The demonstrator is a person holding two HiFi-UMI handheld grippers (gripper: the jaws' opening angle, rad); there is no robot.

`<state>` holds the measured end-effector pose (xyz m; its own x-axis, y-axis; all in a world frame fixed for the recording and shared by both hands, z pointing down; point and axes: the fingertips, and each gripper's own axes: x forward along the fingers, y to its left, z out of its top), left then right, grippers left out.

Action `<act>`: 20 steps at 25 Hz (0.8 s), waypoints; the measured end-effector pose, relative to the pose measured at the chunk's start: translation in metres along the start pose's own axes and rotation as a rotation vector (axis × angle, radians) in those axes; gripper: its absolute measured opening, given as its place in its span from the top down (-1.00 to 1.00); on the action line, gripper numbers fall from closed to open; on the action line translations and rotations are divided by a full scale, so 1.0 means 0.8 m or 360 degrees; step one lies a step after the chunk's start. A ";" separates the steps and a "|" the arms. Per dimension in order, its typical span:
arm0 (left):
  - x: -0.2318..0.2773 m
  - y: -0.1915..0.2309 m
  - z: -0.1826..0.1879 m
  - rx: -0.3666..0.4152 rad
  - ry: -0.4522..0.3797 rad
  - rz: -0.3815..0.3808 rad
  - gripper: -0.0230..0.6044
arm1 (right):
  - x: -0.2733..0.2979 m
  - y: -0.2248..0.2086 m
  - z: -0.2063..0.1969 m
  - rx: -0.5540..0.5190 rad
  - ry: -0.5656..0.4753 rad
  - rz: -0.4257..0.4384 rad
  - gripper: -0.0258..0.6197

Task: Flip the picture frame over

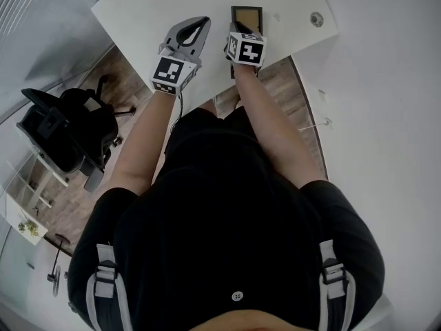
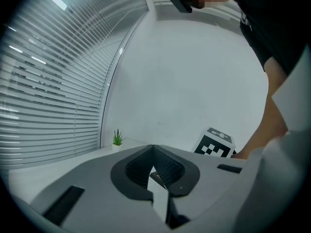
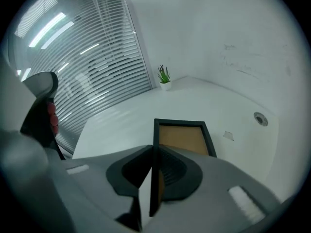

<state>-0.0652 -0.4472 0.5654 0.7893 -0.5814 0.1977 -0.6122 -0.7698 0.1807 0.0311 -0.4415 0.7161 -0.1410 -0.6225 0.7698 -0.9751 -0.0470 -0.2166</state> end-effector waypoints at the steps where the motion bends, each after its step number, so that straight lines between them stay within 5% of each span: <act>1: -0.002 0.001 0.002 0.0004 -0.0005 0.0007 0.90 | -0.004 0.003 0.001 0.0010 -0.0005 0.0019 0.77; 20: -0.062 -0.017 0.017 0.0012 -0.0085 0.0130 0.90 | -0.074 0.076 -0.001 0.0436 -0.0044 0.0702 0.76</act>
<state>-0.0951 -0.4117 0.5402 0.7381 -0.6555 0.1596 -0.6746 -0.7210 0.1586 -0.0202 -0.4068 0.6579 -0.5202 -0.6494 0.5546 -0.7431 0.0241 -0.6688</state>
